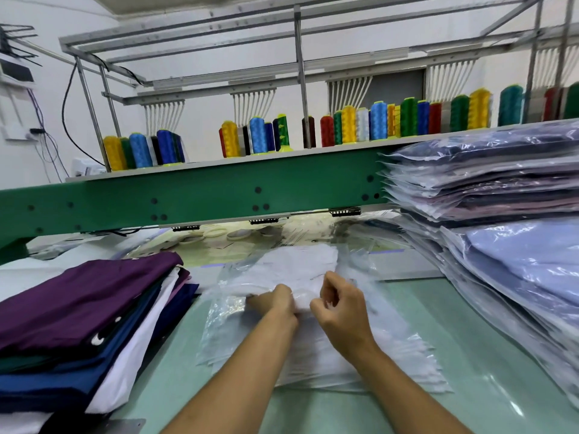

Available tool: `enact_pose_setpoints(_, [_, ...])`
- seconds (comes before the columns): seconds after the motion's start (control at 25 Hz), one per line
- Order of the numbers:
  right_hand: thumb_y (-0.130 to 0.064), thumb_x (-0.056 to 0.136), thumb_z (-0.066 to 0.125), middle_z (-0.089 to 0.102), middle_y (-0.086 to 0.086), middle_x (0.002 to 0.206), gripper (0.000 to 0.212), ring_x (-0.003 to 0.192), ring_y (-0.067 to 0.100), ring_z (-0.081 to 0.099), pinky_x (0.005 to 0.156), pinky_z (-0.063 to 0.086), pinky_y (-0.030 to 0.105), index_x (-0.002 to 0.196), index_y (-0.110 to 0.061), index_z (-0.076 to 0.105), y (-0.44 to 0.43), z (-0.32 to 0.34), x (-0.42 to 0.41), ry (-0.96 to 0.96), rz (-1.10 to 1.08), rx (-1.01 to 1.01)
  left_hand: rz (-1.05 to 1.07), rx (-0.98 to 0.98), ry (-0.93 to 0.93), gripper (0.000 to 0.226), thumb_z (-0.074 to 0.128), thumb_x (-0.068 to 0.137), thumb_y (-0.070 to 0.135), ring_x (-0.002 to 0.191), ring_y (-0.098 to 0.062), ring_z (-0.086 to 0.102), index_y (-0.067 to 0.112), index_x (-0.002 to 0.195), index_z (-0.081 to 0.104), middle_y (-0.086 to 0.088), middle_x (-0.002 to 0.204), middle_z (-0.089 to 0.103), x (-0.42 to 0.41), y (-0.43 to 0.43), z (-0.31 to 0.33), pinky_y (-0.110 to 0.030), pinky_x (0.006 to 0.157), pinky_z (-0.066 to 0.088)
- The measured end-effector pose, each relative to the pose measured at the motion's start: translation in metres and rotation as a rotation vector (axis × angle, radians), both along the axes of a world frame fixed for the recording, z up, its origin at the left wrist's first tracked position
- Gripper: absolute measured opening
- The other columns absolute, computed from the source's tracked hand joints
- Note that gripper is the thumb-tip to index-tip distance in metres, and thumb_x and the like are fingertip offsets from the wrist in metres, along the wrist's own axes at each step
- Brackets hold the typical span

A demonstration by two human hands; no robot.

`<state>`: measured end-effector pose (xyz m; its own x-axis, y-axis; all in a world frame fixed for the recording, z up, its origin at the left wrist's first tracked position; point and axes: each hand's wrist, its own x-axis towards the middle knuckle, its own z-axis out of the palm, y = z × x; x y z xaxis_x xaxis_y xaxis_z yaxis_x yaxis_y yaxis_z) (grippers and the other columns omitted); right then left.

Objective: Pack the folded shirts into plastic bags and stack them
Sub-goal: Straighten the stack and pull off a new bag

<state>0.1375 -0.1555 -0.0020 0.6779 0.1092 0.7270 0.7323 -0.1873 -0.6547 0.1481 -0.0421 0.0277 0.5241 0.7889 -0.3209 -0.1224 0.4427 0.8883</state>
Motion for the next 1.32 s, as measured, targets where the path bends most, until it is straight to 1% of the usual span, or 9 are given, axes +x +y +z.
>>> enact_pose_setpoints(0.2, [-0.022, 0.074, 0.053, 0.055, -0.017, 0.076, 0.007, 0.084, 0.008, 0.049, 0.071, 0.040, 0.024, 0.075, -0.029, 0.053, 0.000, 0.004, 0.002, -0.040, -0.153, -0.007, 0.066, 0.238, -0.017, 0.069, 0.043, 0.088, -0.012, 0.135, -0.031, 0.050, 0.016, 0.151, 0.039, -0.007, 0.149, 0.052, 0.001, 0.022, 0.005, -0.030, 0.112, 0.035])
enact_pose_setpoints(0.4, [-0.021, 0.085, 0.063, 0.053, -0.007, 0.099, 0.012, 0.099, 0.018, 0.047, 0.086, 0.042, 0.034, 0.093, -0.029, 0.057, -0.004, 0.009, 0.023, 0.160, -0.374, -0.053, -0.080, 0.358, -0.119, 0.066, 0.033, 0.082, -0.011, 0.093, -0.023, 0.061, 0.022, 0.135, 0.055, -0.002, 0.120, 0.065, -0.003, 0.040, 0.043, -0.025, 0.087, 0.043])
enact_pose_setpoints(0.64, [-0.047, 0.094, 0.051, 0.051, 0.011, 0.138, 0.051, 0.124, 0.033, 0.049, 0.105, 0.041, 0.042, 0.136, -0.020, 0.050, -0.035, 0.048, 0.074, 0.682, -0.363, -0.251, -0.361, 0.471, -0.057, 0.051, 0.038, 0.079, -0.016, 0.082, -0.028, 0.062, -0.001, 0.125, 0.054, -0.016, 0.099, 0.065, -0.009, 0.051, 0.095, -0.037, 0.072, 0.055])
enact_pose_setpoints(0.76, [-0.057, 0.092, 0.053, 0.067, 0.004, 0.112, 0.061, 0.089, 0.021, 0.072, 0.072, 0.057, 0.028, 0.134, -0.013, 0.052, -0.053, 0.068, 0.080, 0.906, -0.103, -0.094, -0.508, 0.376, -0.156, 0.041, 0.035, 0.081, -0.018, 0.071, -0.031, 0.066, -0.003, 0.114, 0.056, -0.021, 0.086, 0.065, -0.013, 0.050, 0.110, -0.035, 0.057, 0.057])
enact_pose_setpoints(0.84, [-0.062, 0.089, 0.059, 0.070, -0.001, 0.091, 0.062, 0.061, 0.015, 0.073, 0.046, 0.052, 0.018, 0.127, -0.015, 0.056, -0.063, 0.075, 0.077, 1.012, -0.004, -0.062, -0.564, 0.344, -0.223, 0.040, 0.034, 0.082, -0.020, 0.074, -0.032, 0.069, 0.002, 0.106, 0.057, -0.022, 0.091, 0.068, -0.017, 0.042, 0.111, -0.036, 0.058, 0.059])
enact_pose_setpoints(0.96, [-0.043, 0.091, 0.066, 0.069, 0.006, 0.100, 0.058, 0.076, 0.021, 0.073, 0.065, 0.060, 0.031, 0.135, -0.013, 0.045, -0.074, 0.080, 0.076, 0.867, -0.147, -0.106, -0.572, 0.359, -0.182, 0.037, 0.036, 0.079, -0.018, 0.086, -0.036, 0.068, 0.000, 0.102, 0.058, -0.021, 0.094, 0.067, -0.014, 0.038, 0.106, -0.046, 0.077, 0.060])
enact_pose_setpoints(1.08, [-0.027, 0.093, 0.055, 0.060, 0.014, 0.125, 0.056, 0.106, 0.035, 0.061, 0.089, 0.053, 0.049, 0.143, -0.016, 0.033, -0.100, 0.093, 0.068, 0.627, -0.459, -0.228, -0.547, 0.419, -0.106, 0.022, 0.036, 0.071, -0.014, 0.058, -0.026, 0.051, -0.002, 0.078, 0.054, -0.012, 0.067, 0.047, -0.016, 0.030, 0.100, -0.029, 0.055, 0.047])
enact_pose_setpoints(1.16, [-0.026, 0.094, 0.049, 0.061, 0.016, 0.125, 0.051, 0.107, 0.037, 0.058, 0.084, 0.049, 0.042, 0.142, -0.017, 0.033, -0.125, 0.107, 0.061, 0.526, -0.593, -0.366, -0.592, 0.375, -0.152, 0.016, 0.040, 0.059, -0.003, 0.047, -0.019, 0.031, 0.011, 0.054, 0.039, -0.005, 0.057, 0.031, -0.026, 0.012, 0.097, -0.023, 0.049, 0.028])
enact_pose_setpoints(1.32, [-0.018, 0.093, 0.040, 0.055, 0.017, 0.129, 0.034, 0.109, 0.038, 0.057, 0.078, 0.039, 0.040, 0.126, -0.013, 0.041, -0.178, 0.132, 0.055, 0.468, -0.716, -0.594, -0.683, 0.496, -0.182, 0.027, 0.046, 0.066, 0.002, 0.058, -0.017, 0.022, 0.018, 0.054, 0.029, 0.002, 0.056, 0.028, -0.032, -0.029, 0.104, -0.030, 0.056, 0.022])
